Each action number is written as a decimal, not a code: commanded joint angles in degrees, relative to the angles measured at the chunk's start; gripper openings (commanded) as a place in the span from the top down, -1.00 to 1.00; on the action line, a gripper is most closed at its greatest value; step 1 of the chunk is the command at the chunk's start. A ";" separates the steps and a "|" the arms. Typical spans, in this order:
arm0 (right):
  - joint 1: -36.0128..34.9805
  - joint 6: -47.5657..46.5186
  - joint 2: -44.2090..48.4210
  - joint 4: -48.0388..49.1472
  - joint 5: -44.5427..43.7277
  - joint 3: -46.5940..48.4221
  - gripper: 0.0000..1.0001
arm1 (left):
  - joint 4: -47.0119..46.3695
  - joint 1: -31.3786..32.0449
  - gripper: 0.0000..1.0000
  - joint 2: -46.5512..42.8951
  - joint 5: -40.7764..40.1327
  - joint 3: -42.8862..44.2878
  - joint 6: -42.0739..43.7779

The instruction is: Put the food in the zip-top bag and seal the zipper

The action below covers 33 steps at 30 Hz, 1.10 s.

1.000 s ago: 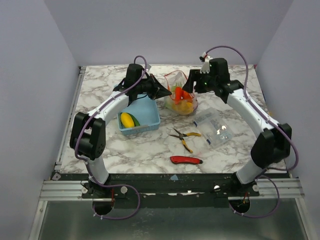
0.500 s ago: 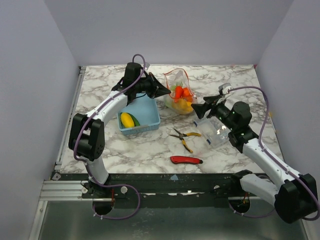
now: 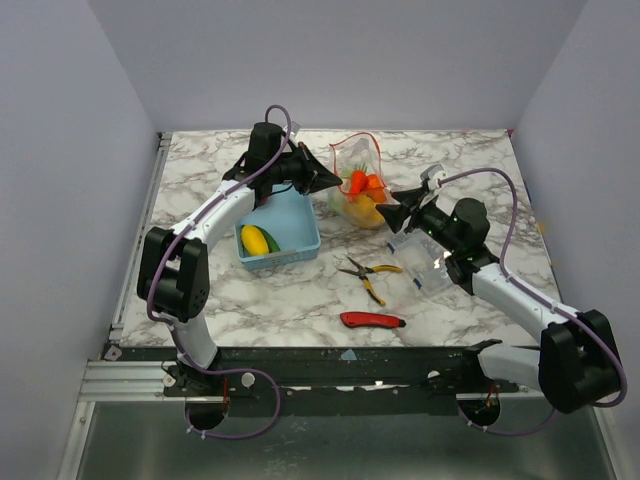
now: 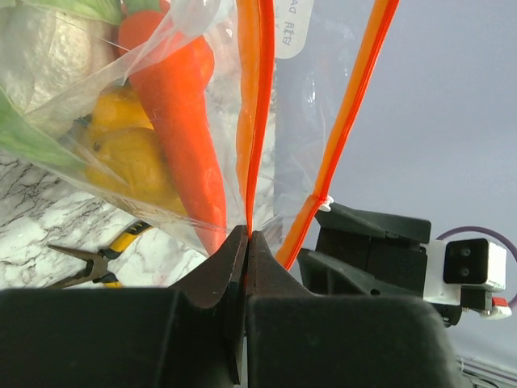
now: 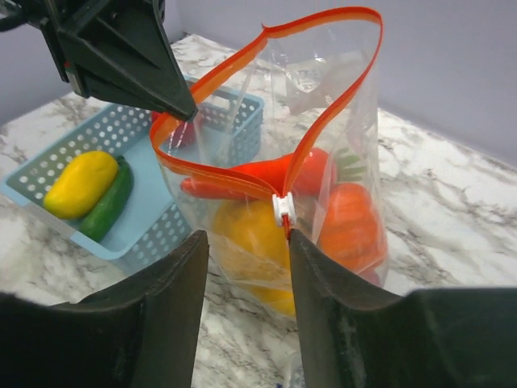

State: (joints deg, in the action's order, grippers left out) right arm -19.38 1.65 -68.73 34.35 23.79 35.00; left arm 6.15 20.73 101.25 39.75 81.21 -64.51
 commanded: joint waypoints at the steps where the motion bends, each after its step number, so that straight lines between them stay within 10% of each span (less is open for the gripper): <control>1: 0.27 -4.12 -0.63 1.32 -0.32 1.44 0.18 | 0.18 -0.25 1.00 -2.38 1.46 2.37 1.54; 11: 0.22 -3.35 -4.20 5.90 -2.19 1.67 0.96 | 2.63 -0.35 0.96 -2.95 1.28 3.69 7.81; 22: 0.30 -2.46 -2.13 5.98 -4.82 2.20 0.99 | 12.84 1.86 0.25 -9.64 -15.39 7.56 35.49; 30: 1.74 0.45 -3.08 5.46 -3.87 3.91 0.99 | 6.49 15.56 -0.11 -12.59 -11.23 2.68 87.57; 33: 2.16 0.19 -3.85 3.11 -2.04 5.22 0.99 | 6.23 17.43 -0.23 -10.82 -11.51 4.33 94.87</control>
State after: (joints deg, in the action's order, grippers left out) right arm -18.04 1.02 -71.99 38.00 20.45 37.36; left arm 13.45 35.55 89.78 27.49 85.21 4.91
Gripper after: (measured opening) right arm 0.005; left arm 0.592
